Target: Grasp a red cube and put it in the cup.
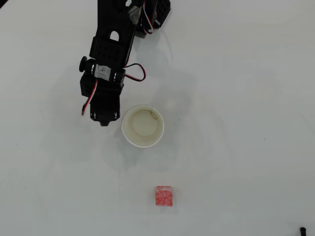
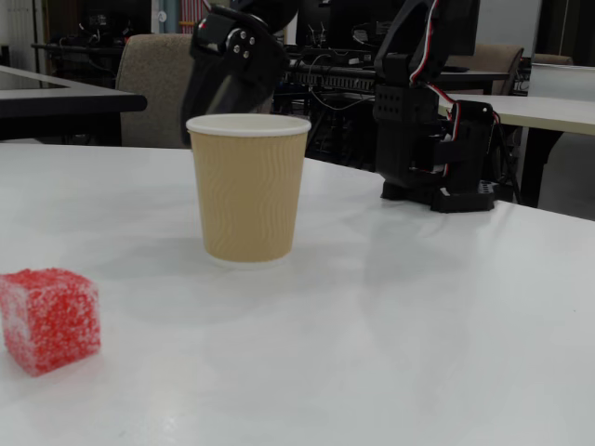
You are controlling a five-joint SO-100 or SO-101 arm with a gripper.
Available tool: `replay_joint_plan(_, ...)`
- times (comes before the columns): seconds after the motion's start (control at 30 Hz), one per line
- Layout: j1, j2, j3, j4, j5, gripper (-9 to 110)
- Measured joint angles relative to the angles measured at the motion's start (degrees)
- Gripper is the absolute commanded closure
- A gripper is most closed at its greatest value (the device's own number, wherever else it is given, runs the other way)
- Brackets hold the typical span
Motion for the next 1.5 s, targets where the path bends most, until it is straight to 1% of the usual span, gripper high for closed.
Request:
replay_joint_plan(0.1, 0.0, -2.2, -2.0, -1.1, -3.1, 101)
replay_joint_plan(0.3, 0.0, -7.6, -6.1, -4.0, -14.2, 101)
replay_joint_plan(0.43, -0.3, -11.6, -7.6, -9.1, -22.6, 101)
replay_joint_plan(0.57, -2.2, -16.6, -11.1, -13.9, -27.2, 101)
replay_joint_plan(0.77, -2.1, -22.8, -15.3, -20.4, -30.1, 101)
replay_joint_plan(1.03, -4.6, -27.2, -18.7, -25.5, -31.3, 101)
replay_joint_plan(1.5, -11.9, -29.1, -21.2, -30.0, -33.5, 101)
